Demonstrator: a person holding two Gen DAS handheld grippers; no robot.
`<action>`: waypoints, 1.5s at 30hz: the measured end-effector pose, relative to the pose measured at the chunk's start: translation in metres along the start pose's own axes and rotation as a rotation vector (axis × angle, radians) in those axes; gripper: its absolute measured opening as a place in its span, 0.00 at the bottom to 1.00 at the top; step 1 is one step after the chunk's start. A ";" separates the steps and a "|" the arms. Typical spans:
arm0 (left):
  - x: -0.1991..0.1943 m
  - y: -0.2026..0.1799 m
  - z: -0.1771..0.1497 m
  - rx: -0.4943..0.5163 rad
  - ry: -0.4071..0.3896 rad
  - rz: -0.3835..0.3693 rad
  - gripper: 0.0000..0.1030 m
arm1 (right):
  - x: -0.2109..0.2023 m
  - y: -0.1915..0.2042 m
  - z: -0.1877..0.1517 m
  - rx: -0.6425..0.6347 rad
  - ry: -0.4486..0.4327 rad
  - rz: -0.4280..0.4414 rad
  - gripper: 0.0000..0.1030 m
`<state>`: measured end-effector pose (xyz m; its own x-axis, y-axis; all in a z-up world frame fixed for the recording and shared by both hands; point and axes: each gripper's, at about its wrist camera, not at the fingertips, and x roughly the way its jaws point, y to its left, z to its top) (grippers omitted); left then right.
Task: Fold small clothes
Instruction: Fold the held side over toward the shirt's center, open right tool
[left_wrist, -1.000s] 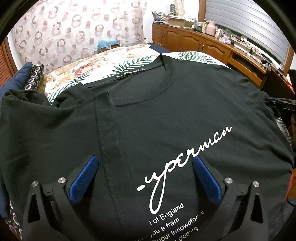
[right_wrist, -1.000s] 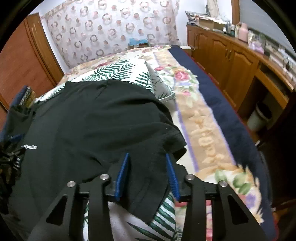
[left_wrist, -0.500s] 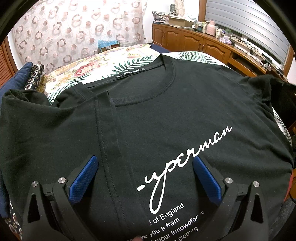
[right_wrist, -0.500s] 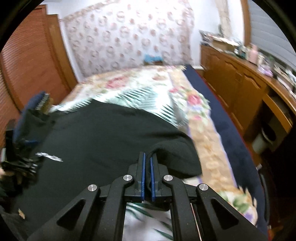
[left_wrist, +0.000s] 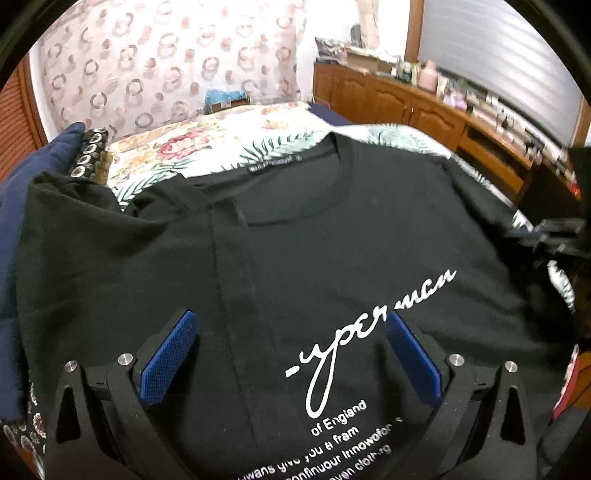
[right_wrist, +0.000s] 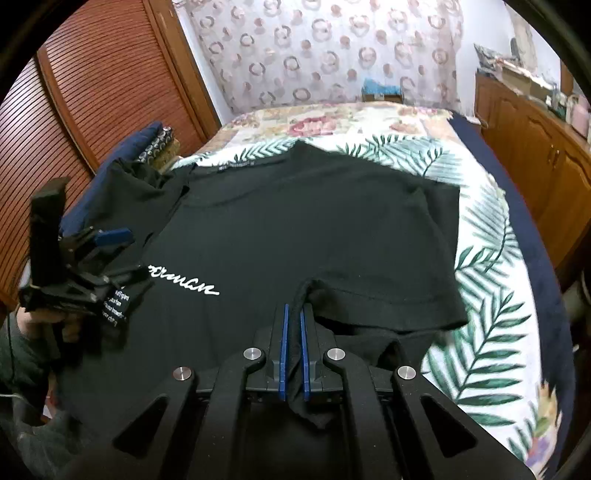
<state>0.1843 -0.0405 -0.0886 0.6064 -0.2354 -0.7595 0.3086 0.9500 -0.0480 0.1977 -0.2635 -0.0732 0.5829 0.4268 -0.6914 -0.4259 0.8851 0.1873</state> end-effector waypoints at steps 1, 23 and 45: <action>-0.004 0.001 0.001 -0.009 -0.013 -0.008 1.00 | 0.001 0.001 0.000 0.002 0.004 -0.003 0.09; -0.027 -0.017 0.012 0.015 -0.099 -0.023 1.00 | -0.024 -0.055 0.010 0.122 -0.016 -0.205 0.37; -0.036 0.005 0.006 -0.033 -0.114 0.013 1.00 | 0.005 0.006 0.084 -0.097 -0.093 0.019 0.04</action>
<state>0.1684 -0.0281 -0.0579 0.6906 -0.2427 -0.6813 0.2764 0.9591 -0.0615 0.2563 -0.2401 -0.0165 0.6334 0.4628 -0.6202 -0.5000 0.8565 0.1285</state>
